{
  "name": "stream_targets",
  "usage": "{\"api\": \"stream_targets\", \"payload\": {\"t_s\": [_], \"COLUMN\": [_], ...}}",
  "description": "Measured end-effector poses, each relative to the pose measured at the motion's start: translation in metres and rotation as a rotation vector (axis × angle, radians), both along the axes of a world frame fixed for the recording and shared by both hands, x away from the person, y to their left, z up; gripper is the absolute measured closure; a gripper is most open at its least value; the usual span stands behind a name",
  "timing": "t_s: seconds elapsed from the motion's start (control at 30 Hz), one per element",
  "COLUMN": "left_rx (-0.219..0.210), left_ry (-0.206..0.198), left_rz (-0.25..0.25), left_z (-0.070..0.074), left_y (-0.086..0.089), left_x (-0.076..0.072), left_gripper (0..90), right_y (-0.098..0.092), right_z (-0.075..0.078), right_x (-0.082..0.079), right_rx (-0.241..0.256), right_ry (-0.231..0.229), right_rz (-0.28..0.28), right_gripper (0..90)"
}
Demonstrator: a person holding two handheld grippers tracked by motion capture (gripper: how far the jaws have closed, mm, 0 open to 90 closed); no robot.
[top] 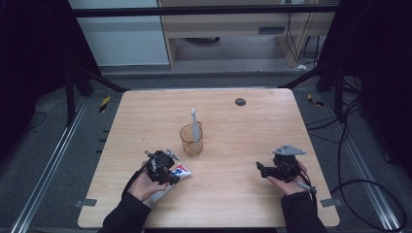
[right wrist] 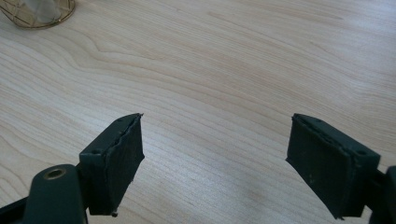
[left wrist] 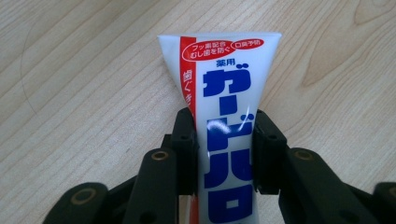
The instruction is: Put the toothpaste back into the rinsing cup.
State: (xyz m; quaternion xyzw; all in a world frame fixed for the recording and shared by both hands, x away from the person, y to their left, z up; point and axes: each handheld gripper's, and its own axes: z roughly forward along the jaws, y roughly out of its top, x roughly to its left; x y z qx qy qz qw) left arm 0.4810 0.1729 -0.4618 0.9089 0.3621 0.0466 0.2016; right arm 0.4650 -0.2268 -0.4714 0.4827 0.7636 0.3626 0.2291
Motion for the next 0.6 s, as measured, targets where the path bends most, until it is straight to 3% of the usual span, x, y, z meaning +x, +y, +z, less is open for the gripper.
{"api": "stream_targets", "payload": {"t_s": [0.17,0.33,0.6], "left_rx": [-0.017,-0.077,-0.187], "left_ry": [-0.032,-0.080,-0.206], "left_rz": [0.010,0.035,0.098], "left_z": [0.006,0.023,0.050], "left_y": [0.004,0.014,0.030], "left_x": [-0.002,-0.007,-0.013], "left_gripper": [68.7,69.0,69.1], "right_y": [-0.002,-0.004,-0.006], "right_z": [0.001,0.001,0.000], "right_x": [0.000,0.000,0.000], "right_rx": [-0.001,-0.002,-0.002], "right_ry": [-0.003,-0.006,-0.009], "right_rz": [-0.004,-0.005,-0.013], "right_gripper": [18.5,18.4,17.9]}}
